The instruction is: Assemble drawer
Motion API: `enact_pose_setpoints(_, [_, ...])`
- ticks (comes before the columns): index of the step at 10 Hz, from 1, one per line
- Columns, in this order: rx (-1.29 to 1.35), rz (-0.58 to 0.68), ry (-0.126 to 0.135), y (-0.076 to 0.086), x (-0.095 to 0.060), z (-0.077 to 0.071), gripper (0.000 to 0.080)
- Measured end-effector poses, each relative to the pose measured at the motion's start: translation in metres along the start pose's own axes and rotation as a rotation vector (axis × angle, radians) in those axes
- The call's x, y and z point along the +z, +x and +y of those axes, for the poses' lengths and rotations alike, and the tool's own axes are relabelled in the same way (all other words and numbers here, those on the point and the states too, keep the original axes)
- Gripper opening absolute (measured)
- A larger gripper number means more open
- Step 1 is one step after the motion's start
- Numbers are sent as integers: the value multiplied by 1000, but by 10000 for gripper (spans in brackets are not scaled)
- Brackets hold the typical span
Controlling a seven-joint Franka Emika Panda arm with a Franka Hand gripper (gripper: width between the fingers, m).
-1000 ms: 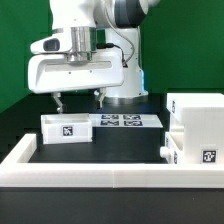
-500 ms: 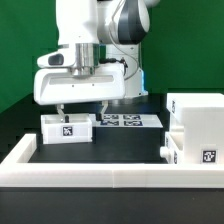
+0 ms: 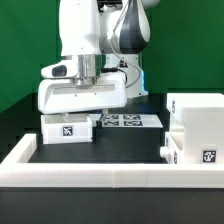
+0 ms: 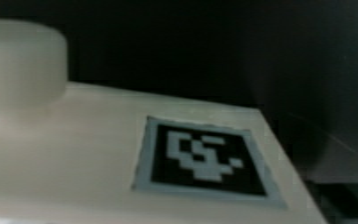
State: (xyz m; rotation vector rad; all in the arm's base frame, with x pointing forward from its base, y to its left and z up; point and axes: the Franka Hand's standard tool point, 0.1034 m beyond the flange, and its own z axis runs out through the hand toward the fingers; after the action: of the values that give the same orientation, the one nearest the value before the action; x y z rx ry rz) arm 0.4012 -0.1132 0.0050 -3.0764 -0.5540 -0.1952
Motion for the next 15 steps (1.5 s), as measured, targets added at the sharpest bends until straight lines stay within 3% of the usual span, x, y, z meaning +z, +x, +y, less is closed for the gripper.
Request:
enact_pose_setpoints(2, [0,0,-1,0,0,0,251])
enact_pose_setpoints(3, [-4,1,0,2,0,-2,251])
enact_pose_setpoints(4, [-12,1,2,4,0,-5,77])
enact_pose_setpoints(5, [-21,2,3,7,0,-8,40])
enact_pose_setpoints(9, [-31,14,4,26,-3,-27,40])
enact_pose_setpoints(10, [-37,24,2,38,-6,-37,40])
enact_pose_setpoints(12, [-71,15,23,69,-22,-56,41])
enact_pose_setpoints(15, [-260,18,28,95,-36,-45,41])
